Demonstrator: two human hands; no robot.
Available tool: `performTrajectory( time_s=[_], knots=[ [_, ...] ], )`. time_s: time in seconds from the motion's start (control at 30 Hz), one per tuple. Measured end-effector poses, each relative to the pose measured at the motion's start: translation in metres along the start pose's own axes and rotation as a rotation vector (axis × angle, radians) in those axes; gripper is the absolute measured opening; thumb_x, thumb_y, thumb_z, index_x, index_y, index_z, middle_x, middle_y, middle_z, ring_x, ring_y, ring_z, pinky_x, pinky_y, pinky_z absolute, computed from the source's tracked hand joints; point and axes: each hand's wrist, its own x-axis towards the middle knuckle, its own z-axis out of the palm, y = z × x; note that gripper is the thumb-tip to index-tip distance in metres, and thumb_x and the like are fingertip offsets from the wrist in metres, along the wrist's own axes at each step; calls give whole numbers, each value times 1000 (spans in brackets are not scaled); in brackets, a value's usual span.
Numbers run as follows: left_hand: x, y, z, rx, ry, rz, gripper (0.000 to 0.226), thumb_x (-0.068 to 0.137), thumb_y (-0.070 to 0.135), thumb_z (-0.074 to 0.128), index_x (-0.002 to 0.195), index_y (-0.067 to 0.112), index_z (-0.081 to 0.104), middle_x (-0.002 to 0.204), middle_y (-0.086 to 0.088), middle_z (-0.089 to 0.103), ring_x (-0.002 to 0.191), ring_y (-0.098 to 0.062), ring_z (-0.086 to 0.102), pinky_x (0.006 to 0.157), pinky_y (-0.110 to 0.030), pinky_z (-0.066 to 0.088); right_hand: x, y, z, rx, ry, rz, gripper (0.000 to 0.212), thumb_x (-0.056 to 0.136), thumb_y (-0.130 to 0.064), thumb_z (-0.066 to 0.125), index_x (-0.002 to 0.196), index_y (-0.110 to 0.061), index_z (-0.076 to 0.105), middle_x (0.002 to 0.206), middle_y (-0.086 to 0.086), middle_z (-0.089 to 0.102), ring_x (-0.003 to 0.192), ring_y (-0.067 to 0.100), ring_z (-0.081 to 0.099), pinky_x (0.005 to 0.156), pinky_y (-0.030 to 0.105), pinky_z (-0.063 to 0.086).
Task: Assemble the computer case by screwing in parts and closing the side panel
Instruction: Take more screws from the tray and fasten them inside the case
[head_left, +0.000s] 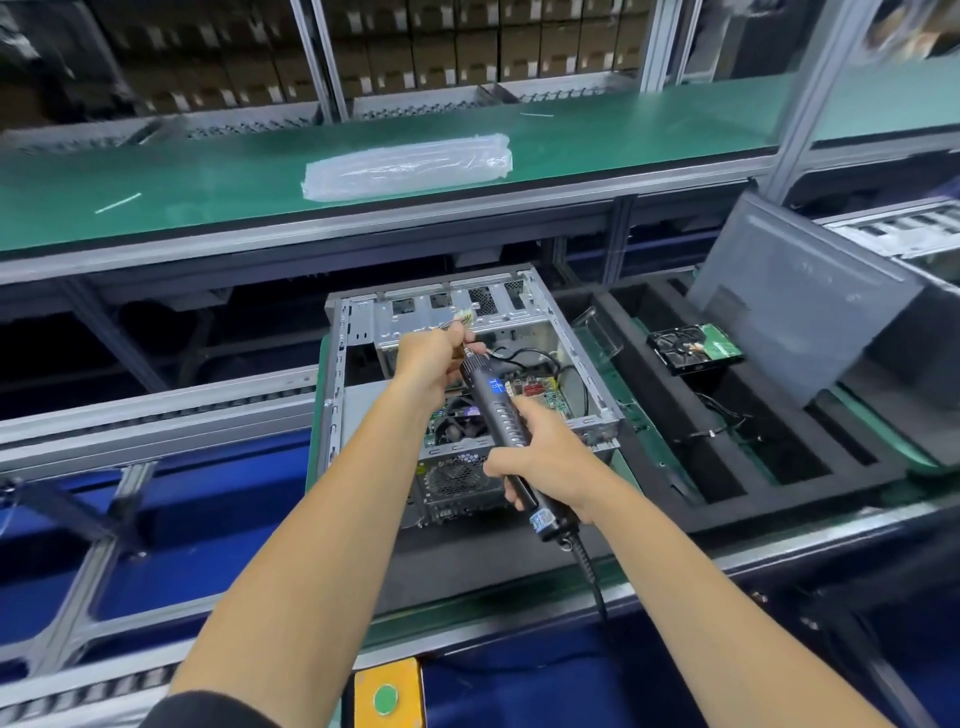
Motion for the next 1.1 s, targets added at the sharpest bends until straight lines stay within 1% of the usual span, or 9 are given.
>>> performTrajectory(
  time_s=[0.17, 0.33, 0.4, 0.47, 0.6, 0.77, 0.9, 1.0, 1.1],
  knots=[
    [-1, -2, -8, 161, -27, 55, 24, 97, 23, 51, 83, 9, 65, 73, -2, 73, 69, -12, 66, 59, -24, 50, 4, 4, -6, -17, -33, 19, 51, 78, -6, 70, 118, -29, 50, 81, 7, 54, 52, 22, 56, 50, 34, 51],
    [7, -9, -14, 278, -56, 65, 47, 101, 41, 37, 92, 8, 69, 89, -6, 72, 81, -17, 65, 75, -29, 55, 5, 8, -15, -4, -33, 30, 52, 78, -7, 69, 123, -24, 50, 85, 8, 55, 53, 22, 57, 53, 34, 52],
    [9, -19, -20, 503, -25, 146, 45, 101, 40, 36, 85, 11, 66, 84, -1, 69, 74, -13, 63, 67, -22, 51, 4, 9, -22, 13, -34, 30, 50, 78, -6, 69, 122, -23, 51, 85, 10, 55, 54, 23, 56, 53, 35, 52],
    [13, -32, -28, 921, -157, 242, 31, 98, 31, 45, 85, 11, 65, 84, -2, 67, 71, -14, 58, 65, -23, 45, 2, 10, -31, 39, -38, 29, 49, 80, -4, 69, 121, -24, 52, 83, 9, 56, 54, 24, 55, 53, 36, 51],
    [13, -52, -30, 1397, -419, 229, 30, 98, 35, 48, 115, 17, 64, 110, 0, 62, 97, -17, 57, 85, -33, 44, -3, 9, -48, 85, -35, 45, 51, 81, -3, 68, 114, -37, 51, 85, 12, 58, 57, 25, 55, 55, 38, 51],
    [9, -50, -28, 1410, -425, 297, 31, 98, 32, 48, 109, 11, 67, 111, -8, 66, 90, -20, 57, 79, -30, 41, -12, 12, -58, 103, -55, 74, 63, 81, -3, 68, 136, -22, 43, 81, 11, 58, 55, 25, 55, 51, 34, 49],
    [1, -46, -32, 1338, -370, 256, 22, 91, 35, 60, 101, 17, 68, 97, -1, 65, 86, -16, 56, 80, -31, 43, -20, 14, -58, 128, -82, 84, 53, 82, -2, 67, 119, -34, 47, 82, 12, 59, 54, 24, 55, 49, 34, 48],
    [-10, -41, -36, 1221, -424, 159, 19, 90, 34, 62, 88, 16, 63, 80, 5, 60, 71, -10, 51, 70, -29, 40, -25, 17, -55, 134, -99, 116, 54, 83, 0, 66, 128, -21, 45, 79, 11, 57, 53, 24, 55, 48, 32, 47],
    [-21, -40, -36, 1185, -433, 184, 25, 95, 28, 56, 87, 7, 66, 77, 6, 59, 69, -9, 51, 70, -27, 40, -32, 20, -47, 145, -105, 107, 45, 83, 1, 65, 109, -32, 51, 75, 10, 57, 51, 24, 54, 48, 32, 46]
  ],
)
